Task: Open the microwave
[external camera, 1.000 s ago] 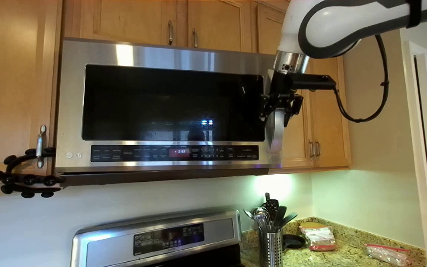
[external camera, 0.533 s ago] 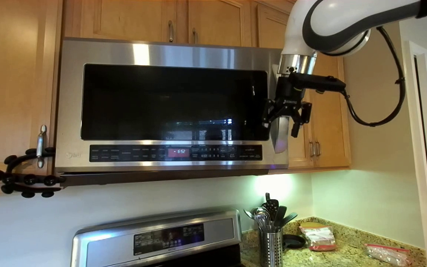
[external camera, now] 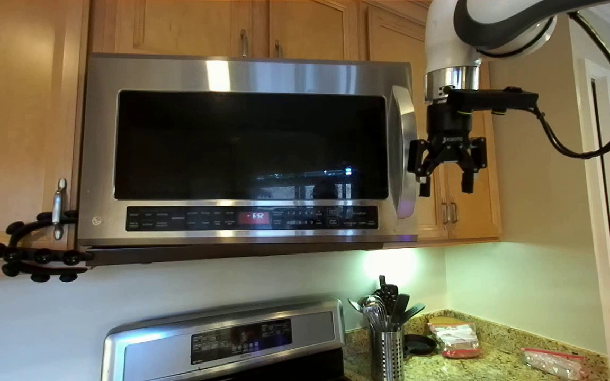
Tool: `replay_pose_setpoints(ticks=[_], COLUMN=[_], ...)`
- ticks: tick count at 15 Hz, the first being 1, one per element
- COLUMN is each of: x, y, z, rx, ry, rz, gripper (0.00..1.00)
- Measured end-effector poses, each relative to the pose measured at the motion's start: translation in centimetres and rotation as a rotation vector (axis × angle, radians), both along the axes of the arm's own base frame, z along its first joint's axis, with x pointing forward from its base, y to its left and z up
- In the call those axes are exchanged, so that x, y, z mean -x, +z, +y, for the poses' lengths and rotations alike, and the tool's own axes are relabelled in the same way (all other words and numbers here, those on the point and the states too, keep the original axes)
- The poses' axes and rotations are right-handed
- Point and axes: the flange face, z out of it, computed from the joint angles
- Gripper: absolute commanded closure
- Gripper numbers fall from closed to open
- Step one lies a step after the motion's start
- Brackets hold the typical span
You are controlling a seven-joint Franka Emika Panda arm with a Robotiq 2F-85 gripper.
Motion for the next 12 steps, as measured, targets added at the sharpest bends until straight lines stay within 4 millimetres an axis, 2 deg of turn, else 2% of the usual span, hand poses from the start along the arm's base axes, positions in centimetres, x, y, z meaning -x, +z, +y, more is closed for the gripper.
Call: replay_pose_setpoints(ticks=[3, 8, 10, 12], x=[0.6, 0.5, 0.0, -1.4], y=[0.8, 1.5, 1.6, 1.5], z=[-3.0, -9.6, -11.7, -13.4], rx=[-0.008, -0.027, -0.033, -0.029], ry=[0.023, 0.08, 0.119, 0.17], rz=[0.004, 0.006, -0.004, -0.021], gripper=[0.0, 0.0, 0.0, 0.0])
